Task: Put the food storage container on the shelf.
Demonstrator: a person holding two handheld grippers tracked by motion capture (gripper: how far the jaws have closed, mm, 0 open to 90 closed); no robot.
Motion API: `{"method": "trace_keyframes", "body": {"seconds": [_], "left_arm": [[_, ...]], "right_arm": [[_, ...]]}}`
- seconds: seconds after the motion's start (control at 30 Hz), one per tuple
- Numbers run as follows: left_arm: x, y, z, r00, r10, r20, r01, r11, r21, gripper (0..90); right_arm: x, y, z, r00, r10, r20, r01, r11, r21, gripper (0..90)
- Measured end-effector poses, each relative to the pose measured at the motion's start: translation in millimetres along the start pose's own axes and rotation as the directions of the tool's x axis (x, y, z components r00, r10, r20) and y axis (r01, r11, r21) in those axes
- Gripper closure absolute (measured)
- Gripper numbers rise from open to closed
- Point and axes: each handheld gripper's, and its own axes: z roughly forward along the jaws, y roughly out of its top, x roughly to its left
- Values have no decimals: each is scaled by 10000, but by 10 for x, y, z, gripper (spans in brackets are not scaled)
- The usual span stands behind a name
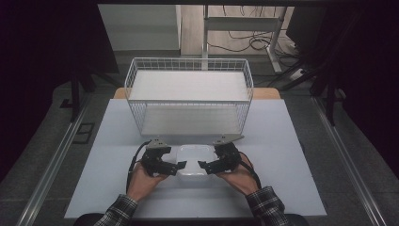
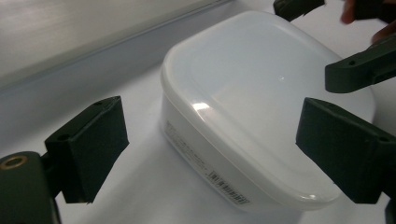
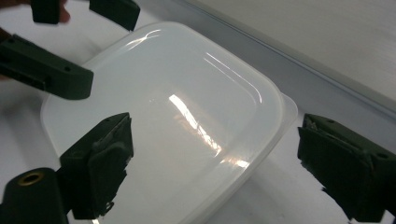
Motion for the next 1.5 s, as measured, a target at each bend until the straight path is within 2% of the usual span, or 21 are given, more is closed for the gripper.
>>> {"method": "trace_keyframes", "body": {"seconds": [0.1, 0.13, 0.23, 0.27, 0.3, 0.33, 0.43, 0.53, 0.57, 0.6, 0.7, 0.73, 0.8, 0.97, 1.0, 1.07, 1.1, 1.13, 1.17, 1.3, 1.5], "left_arm": [[20, -21, 21, 9986, -278, 451, 277, 9996, 36, 85], [20, -21, 21, 9986, -278, 451, 277, 9996, 36, 86], [16, -71, 43, 9886, -617, 1373, 614, 9981, 62, 132], [16, -71, 43, 9886, -617, 1373, 614, 9981, 62, 166], [-10, -80, 29, 9860, -543, 1575, 527, 9985, 145, 182], [-10, -80, 29, 9860, -543, 1575, 527, 9985, 145, 187], [-87, -80, -40, 9910, -437, 1268, 406, 9988, 266, 222], [-125, -105, -154, 9940, -610, 912, 605, 9981, 90, 430], [-125, -105, -154, 9940, -610, 912, 605, 9981, 90, 446], [-136, -110, -168, 9942, -621, 876, 617, 9981, 70, 475], [-192, -106, -220, 9958, -724, 552, 725, 9974, 16, 523], [-213, -107, -251, 9969, -690, 383, 697, 9974, -172, 597], [-236, -101, -266, 9971, -715, 261, 723, 9968, -327, 653], [-255, -111, -269, 9956, -934, 81, 937, 9944, -491, 695], [-255, -115, -271, 9947, -1025, 55, 1026, 9929, -594, 722], [-260, -119, -273, 9935, -1121, -192, 1106, 9915, -680, 782], [-269, -120, -264, 9948, -959, -345, 934, 9933, -680, 782], [-278, -119, -256, 9943, -965, -454, 929, 9928, -759, 783], [-272, -116, -252, 9937, -1028, -454, 989, 9919, -798, 783], [-261, -116, -243, 9919, -1183, -468, 1139, 9895, -890, 784], [-226, -39, -306, 9921, -1118, -563, 1050, 9881, -1126, 785]], "right_arm": [[-43, -24, 4, 9989, 369, -284, -368, 9993, 55, 99], [-43, -24, 4, 9989, 369, -284, -368, 9993, 55, 99], [-60, -68, -16, 9924, 899, -842, -880, 9958, 262, 139], [-60, -68, -16, 9924, 899, -842, -880, 9958, 262, 139], [-44, -105, -49, 9875, 1019, -1205, -988, 9946, 320, 181], [-35, -115, -60, 9870, 1035, -1228, -1000, 9944, 347, 187], [-5, -139, -98, 9862, 1154, -1191, -1106, 9928, 460, 217], [20, -176, -216, 9860, 1334, -999, -1304, 9908, 359, 396], [20, -176, -216, 9860, 1334, -999, -1304, 9908, 359, 396], [30, -186, -266, 9865, 1366, -906, -1341, 9904, 330, 459], [48, -188, -304, 9868, 1417, -782, -1396, 9897, 312, 519], [50, -192, -347, 9853, 1567, -677, -1560, 9876, 155, 606], [53, -188, -384, 9861, 1601, -436, -1604, 9870, -36, 649], [83, -188, -392, 9801, 1983, -72, -1984, 9796, -319, 686], [98, -193, -404, 9782, 2071, 121, -2062, 9771, -521, 724], [101, -198, -415, 9794, 1996, 300, -1973, 9781, -663, 767], [101, -198, -415, 9794, 1996, 300, -1973, 9781, -663, 767], [113, -199, -400, 9828, 1790, 453, -1760, 9823, -635, 769], [123, -201, -393, 9815, 1823, 579, -1779, 9813, -741, 769], [117, -204, -388, 9814, 1818, 610, -1757, 9800, -929, 771], [109, -132, -404, 9848, 1658, 516, -1572, 9775, -1404, 772]]}}
